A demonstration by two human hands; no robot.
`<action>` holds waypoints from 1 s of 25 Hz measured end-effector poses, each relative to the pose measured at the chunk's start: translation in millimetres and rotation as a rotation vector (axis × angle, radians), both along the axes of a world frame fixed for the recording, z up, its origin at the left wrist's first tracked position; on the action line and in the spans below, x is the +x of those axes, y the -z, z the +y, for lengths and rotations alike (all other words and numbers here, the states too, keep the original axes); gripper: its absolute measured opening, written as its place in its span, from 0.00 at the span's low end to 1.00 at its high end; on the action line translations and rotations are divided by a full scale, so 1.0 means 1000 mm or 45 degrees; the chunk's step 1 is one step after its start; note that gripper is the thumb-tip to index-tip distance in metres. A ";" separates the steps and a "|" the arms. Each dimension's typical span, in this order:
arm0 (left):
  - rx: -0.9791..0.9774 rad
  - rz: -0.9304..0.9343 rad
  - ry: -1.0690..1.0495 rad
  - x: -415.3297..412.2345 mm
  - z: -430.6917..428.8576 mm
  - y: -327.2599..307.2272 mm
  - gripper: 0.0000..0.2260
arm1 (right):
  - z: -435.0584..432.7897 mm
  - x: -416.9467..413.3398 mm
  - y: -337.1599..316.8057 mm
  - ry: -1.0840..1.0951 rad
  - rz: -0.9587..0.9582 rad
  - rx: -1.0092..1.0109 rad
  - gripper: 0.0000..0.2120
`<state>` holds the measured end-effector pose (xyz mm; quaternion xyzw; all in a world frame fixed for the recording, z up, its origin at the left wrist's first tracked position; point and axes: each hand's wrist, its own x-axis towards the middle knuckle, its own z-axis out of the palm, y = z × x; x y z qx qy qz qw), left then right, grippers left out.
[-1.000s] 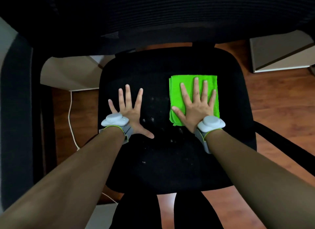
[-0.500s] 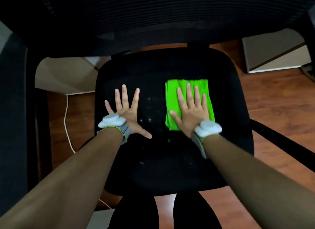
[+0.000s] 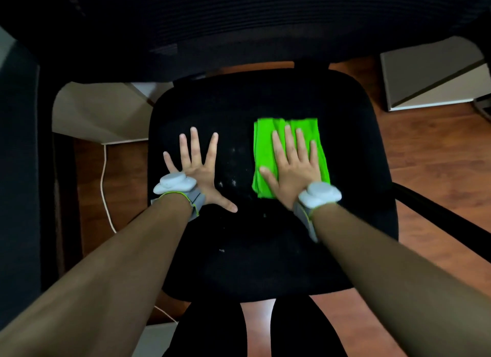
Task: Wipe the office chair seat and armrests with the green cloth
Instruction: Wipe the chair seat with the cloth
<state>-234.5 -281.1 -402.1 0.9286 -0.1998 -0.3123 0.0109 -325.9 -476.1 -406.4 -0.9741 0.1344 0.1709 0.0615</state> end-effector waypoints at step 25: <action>0.056 0.072 0.016 0.002 -0.007 -0.011 0.73 | 0.008 -0.016 -0.007 0.051 -0.034 0.025 0.36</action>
